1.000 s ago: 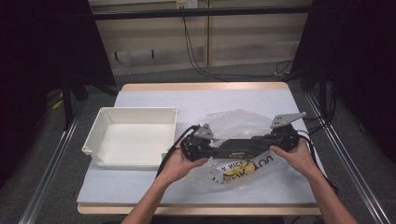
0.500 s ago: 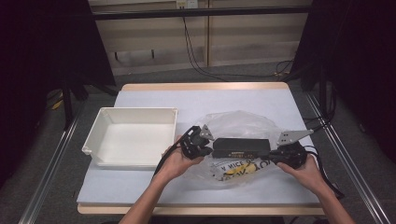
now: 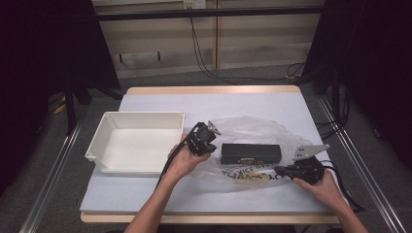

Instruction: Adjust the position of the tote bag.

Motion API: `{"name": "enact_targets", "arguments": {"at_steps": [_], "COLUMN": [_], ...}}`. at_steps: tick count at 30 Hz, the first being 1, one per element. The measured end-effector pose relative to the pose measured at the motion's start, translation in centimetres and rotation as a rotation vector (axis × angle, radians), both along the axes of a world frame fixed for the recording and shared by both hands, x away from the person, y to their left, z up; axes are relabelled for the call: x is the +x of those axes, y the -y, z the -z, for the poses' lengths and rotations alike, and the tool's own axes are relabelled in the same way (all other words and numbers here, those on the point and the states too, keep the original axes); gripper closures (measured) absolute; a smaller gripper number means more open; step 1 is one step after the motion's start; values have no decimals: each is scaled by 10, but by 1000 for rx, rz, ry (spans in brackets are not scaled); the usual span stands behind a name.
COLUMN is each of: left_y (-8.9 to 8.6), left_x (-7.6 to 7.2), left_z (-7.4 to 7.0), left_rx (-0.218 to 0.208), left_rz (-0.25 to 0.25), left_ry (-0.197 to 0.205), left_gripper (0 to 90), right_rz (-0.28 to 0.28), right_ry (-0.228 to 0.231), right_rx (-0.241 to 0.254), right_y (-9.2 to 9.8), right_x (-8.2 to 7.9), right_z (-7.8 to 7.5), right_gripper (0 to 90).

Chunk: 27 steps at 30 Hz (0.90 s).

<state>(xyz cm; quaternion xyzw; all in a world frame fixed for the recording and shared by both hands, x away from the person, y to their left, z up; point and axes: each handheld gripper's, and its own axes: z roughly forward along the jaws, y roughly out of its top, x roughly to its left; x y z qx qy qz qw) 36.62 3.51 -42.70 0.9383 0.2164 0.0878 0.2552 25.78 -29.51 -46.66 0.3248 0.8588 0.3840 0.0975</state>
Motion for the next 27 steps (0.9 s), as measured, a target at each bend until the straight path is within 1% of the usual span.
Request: {"name": "enact_targets", "arguments": {"at_steps": [1,2,3,4,5,6,7,8,9,10,11,12,13,14,15,16,18,19,20,21,22,23,24,25,26,27], "left_y": [1,3,4,5,7,8,9,10,12,13,14,15,16,15,15,13,10,9,7,5,5,4,3,2,0,-1], "left_x": [0,1,0,0,0,-1,-2,-2,-3,-3,-2,-2,-3,-2,-3,-3,-4,-6,-7,-7,-9,-11,-11,-12,-12,-13], "left_z": [0,1,4,7,10,13,17,19,20,22,22,23,23,22,22,20,19,18,17,15,14,13,11,9,7,4], "left_rx": [6,25,21,23,38,42,30,34,45,48,53,41,14,29,26,33,8,-13,-31,-29,-36,-46,-47,-59,-61,-73], "left_rz": [-3,0,-6,-9,0,-8,-12,-12,-16,-16,-8,-14,-29,-11,-15,-6,-20,-37,-37,-5,3,-13,-11,-9,6,4], "left_ry": [-15,-15,-25,-44,-44,-51,-53,-53,-47,-47,-49,-43,-52,-45,-37,-42,-33,-34,-35,-30,-15,-15,-9,-7,0,7], "left_gripper": [900,900,900,900,900,900,900,900,900,900,900,900,900,900,900,900,900,886,856,823,814,793,766,742,733,704], "right_rz": [3,6,9,14,19,25,28,31,35,40,42,46,45,45,47,44,45,52,55,65,73,83,92,93,98,102], "right_ry": [-1,1,3,0,2,0,-5,1,-5,-3,-5,-7,-6,-6,-7,-2,7,14,26,30,43,51,64,76,87,98], "right_rx": [2,0,1,2,2,0,4,-1,4,-1,3,-2,-1,-2,-3,-2,7,12,21,28,35,44,54,62,73,85], "right_y": [1,3,4,6,8,10,11,13,14,15,15,15,15,15,14,14,15,15,17,18,19,20,20,21,21,21], "right_x": [-1,-3,-5,-6,-7,-8,-9,-9,-10,-9,-9,-9,-9,-10,-10,-11,-12,-13,-13,-14,-15,-16,-17,-19,-20,-21], "right_z": [1,1,1,2,2,3,5,5,6,7,8,8,9,10,10,9,8,7,6,4,3,1,0,-2,-4,-6], "right_gripper": [900,900,900,900,900,900,900,900,900,900,900,900,900,900,900,900,900,900,900,891,856,833,827,823,812,795]}}
